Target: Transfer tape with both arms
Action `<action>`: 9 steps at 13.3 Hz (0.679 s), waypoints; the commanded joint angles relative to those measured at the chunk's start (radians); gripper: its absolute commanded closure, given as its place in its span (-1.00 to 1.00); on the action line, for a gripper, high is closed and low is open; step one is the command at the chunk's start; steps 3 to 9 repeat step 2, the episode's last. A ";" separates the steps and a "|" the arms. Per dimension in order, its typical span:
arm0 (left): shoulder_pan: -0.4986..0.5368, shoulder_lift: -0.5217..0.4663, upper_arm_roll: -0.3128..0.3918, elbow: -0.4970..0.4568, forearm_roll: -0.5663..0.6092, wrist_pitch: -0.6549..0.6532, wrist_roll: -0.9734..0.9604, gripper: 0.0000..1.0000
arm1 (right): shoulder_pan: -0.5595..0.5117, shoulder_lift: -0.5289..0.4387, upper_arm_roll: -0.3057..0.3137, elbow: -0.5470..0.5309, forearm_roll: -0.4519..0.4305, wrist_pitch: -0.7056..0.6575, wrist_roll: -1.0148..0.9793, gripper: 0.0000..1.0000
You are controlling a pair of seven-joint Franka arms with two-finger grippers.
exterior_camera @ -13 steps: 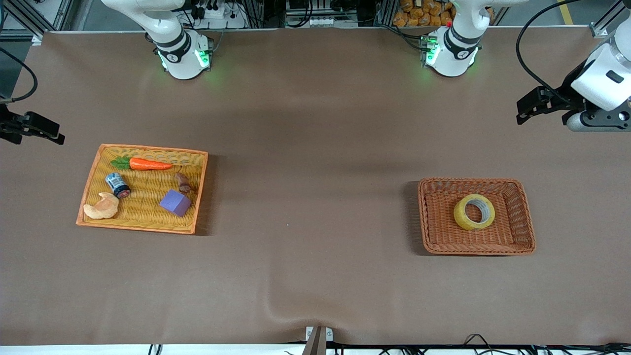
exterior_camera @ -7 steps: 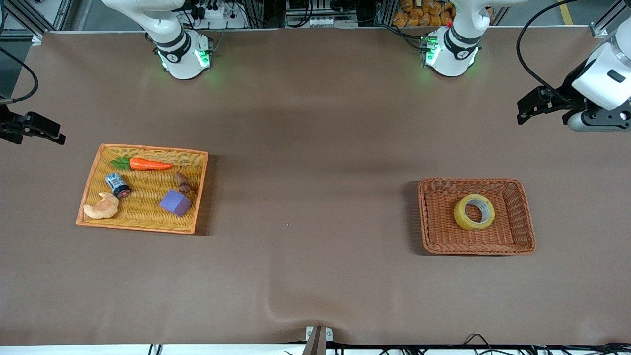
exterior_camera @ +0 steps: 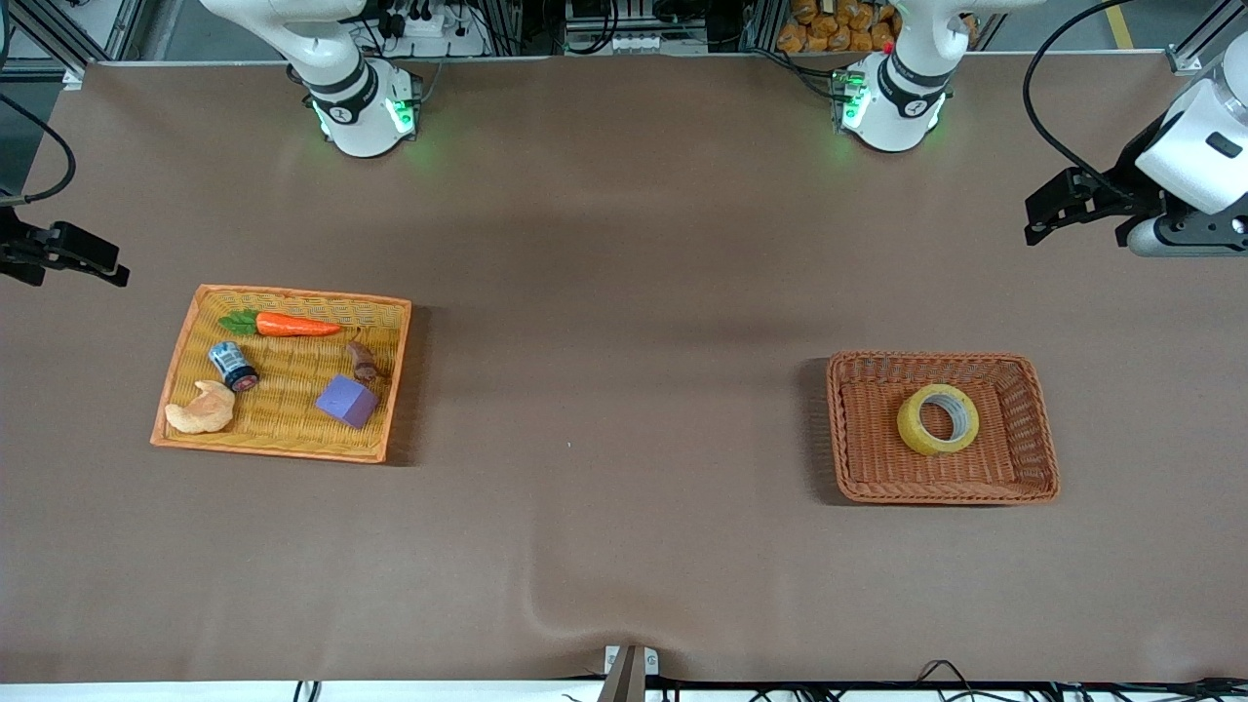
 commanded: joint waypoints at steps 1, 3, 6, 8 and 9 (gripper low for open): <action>0.003 -0.002 -0.005 0.007 0.012 -0.011 0.002 -1.00 | 0.005 -0.009 -0.002 -0.007 -0.006 0.013 0.012 -1.00; 0.003 -0.002 -0.005 0.005 0.018 -0.011 0.000 -1.00 | 0.005 -0.009 -0.002 -0.007 -0.006 0.013 0.012 -1.00; 0.003 -0.002 -0.005 0.005 0.018 -0.011 0.000 -1.00 | 0.005 -0.009 -0.002 -0.007 -0.006 0.013 0.012 -1.00; 0.003 -0.002 -0.005 0.005 0.018 -0.011 0.000 -1.00 | 0.005 -0.009 -0.002 -0.007 -0.006 0.013 0.012 -1.00; 0.003 -0.002 -0.005 0.005 0.018 -0.011 0.000 -1.00 | 0.005 -0.009 -0.002 -0.007 -0.006 0.013 0.012 -1.00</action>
